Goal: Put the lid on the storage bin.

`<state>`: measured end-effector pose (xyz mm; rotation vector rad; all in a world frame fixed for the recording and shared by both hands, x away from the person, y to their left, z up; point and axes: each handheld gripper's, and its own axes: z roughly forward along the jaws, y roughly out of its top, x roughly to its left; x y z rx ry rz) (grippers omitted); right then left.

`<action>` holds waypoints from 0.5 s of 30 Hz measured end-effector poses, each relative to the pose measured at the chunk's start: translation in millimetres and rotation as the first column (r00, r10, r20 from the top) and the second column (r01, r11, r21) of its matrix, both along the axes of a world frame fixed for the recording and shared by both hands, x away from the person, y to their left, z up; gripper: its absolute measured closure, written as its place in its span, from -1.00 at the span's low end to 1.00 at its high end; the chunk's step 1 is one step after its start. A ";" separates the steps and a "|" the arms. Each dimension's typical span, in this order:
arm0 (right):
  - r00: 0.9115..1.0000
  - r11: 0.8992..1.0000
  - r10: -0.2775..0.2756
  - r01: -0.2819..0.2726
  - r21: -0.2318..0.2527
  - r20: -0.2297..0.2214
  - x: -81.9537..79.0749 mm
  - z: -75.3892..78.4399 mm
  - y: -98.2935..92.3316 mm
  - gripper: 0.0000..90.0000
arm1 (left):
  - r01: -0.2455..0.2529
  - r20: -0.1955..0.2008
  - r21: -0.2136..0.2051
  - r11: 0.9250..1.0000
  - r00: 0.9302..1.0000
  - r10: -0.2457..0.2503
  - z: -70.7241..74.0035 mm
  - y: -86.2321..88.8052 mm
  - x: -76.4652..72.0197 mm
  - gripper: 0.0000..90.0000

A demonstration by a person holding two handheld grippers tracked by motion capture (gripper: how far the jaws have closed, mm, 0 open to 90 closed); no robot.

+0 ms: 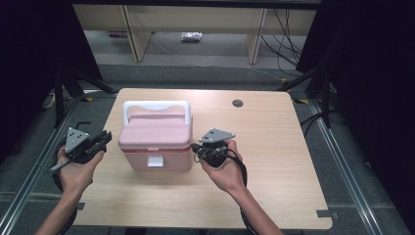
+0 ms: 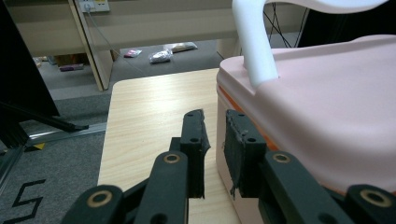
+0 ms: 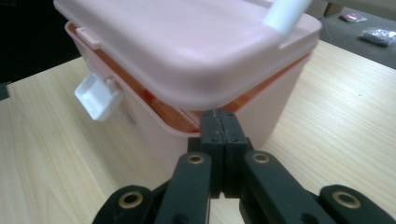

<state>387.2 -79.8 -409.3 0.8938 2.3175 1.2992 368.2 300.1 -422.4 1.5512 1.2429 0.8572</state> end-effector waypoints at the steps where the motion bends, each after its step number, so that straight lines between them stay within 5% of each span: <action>1: 1.000 1.000 -0.012 0.012 0.006 -0.009 -0.5 0.4 -1.6 1.00 | -0.001 -0.001 0.000 1.000 1.000 0.001 -0.1 0.3 -0.5 0.70; 15: 0.997 0.997 -0.076 0.075 -0.015 -0.009 2.0 -4.3 -32.3 1.00 | -0.024 0.043 -0.055 0.998 0.999 0.026 -7.4 12.2 -12.0 0.35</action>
